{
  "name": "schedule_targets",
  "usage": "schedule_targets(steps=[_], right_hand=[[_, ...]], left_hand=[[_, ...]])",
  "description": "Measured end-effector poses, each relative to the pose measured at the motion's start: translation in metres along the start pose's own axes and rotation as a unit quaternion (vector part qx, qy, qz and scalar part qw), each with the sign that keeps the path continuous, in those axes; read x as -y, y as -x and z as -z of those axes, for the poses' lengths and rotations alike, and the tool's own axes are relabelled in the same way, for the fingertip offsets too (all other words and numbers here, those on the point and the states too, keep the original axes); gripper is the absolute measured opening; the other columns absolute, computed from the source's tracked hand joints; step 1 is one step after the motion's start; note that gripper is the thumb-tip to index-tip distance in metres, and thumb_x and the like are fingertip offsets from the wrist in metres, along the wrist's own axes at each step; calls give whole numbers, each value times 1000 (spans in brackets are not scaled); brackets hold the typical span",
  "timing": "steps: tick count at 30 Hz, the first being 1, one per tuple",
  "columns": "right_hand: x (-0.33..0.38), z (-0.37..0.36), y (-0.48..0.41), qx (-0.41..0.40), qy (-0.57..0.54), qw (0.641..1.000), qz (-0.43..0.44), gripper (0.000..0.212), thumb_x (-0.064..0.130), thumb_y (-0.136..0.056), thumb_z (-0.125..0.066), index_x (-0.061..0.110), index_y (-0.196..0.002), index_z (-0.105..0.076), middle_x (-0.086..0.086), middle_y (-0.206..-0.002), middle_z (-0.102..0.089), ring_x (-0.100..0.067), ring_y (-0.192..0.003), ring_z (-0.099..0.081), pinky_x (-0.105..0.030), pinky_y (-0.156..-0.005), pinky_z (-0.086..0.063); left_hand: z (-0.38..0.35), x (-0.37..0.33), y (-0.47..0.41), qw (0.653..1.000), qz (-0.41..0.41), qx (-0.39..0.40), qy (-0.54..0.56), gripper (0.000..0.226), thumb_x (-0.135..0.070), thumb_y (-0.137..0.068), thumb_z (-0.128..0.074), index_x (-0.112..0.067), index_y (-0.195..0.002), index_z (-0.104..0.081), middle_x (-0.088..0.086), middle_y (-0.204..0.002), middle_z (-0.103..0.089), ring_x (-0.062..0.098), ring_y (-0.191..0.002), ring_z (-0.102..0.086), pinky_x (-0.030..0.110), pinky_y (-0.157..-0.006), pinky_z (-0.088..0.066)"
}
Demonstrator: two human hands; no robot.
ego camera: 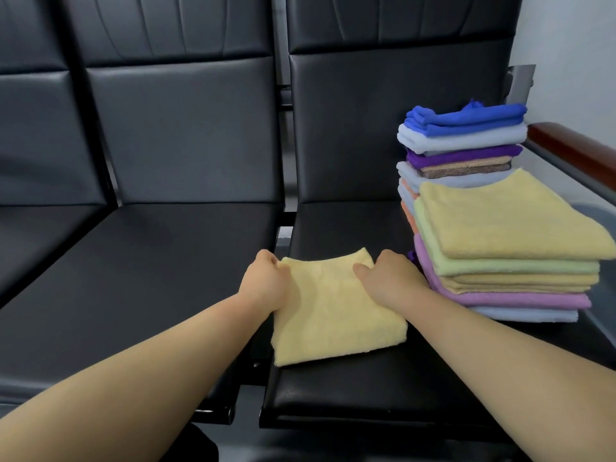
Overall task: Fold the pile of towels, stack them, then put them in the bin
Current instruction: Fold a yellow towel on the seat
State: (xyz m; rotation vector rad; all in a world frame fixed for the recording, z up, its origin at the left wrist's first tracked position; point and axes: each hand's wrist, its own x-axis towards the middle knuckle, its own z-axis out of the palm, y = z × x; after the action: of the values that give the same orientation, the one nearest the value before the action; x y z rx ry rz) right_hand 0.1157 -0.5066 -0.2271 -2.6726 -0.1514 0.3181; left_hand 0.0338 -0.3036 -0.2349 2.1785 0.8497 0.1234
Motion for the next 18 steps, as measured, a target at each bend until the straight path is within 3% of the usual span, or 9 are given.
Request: schedule_targets(steps=[2, 4, 6, 9, 13, 18], right_hand=[[-1, 2, -1, 31, 45, 998, -24, 51, 65, -89, -49, 19, -109, -43, -2, -105, -60, -21, -87, -63, -34, -65, -50], [-1, 4, -1, 70, 59, 996, -23, 49, 64, -89, -51, 18, -106, -49, -1, -99, -61, -19, -83, -63, -33, -67, -51], [0, 2, -1, 91, 52, 994, -6, 40, 55, -92, -54, 15, -100, -55, 0, -93, -63, -17, -81, -63, -31, -65, -49], [3, 2, 5, 89, 19, 995, 36, 26, 40, -98, -53, 15, -101, -53, 1, -94, -60, -15, -78, -60, -30, -61, -45], [10, 12, 21, 60, -116, 990, 55, 29, 39, -106, -47, 14, -120, -44, 0, -99, -57, -14, -81, -57, -30, -59, -40], [20, 49, 43, -25, -179, 977, 110, 32, 47, -107, -43, 16, -115, -43, 3, -96, -56, -11, -80, -54, -30, -58, -34]], left_hand=[[0, 0, 1, 998, 33, 33, -33, 24, -29, -100, -52, -8, -107, -42, 3, -93, -53, 15, -74, -50, 29, -55, -38], [1, 0, 2, 995, 60, 74, -37, 22, -30, -98, -56, -10, -98, -48, 5, -95, -57, 19, -76, -56, 29, -57, -47], [3, 1, 2, 992, 78, 98, -8, 17, -28, -96, -59, -12, -102, -57, 9, -104, -63, 25, -87, -62, 34, -70, -56], [5, 1, 7, 991, 79, 99, 44, 19, -22, -95, -58, -12, -111, -58, 10, -113, -64, 29, -104, -64, 40, -86, -56], [19, -12, 21, 995, 3, 35, 96, 17, -26, -99, -49, -14, -112, -49, 6, -108, -60, 21, -92, -59, 36, -74, -51], [56, -52, 45, 986, -74, -25, 146, 15, -28, -97, -51, -18, -108, -50, 3, -105, -63, 19, -88, -61, 34, -68, -51]])
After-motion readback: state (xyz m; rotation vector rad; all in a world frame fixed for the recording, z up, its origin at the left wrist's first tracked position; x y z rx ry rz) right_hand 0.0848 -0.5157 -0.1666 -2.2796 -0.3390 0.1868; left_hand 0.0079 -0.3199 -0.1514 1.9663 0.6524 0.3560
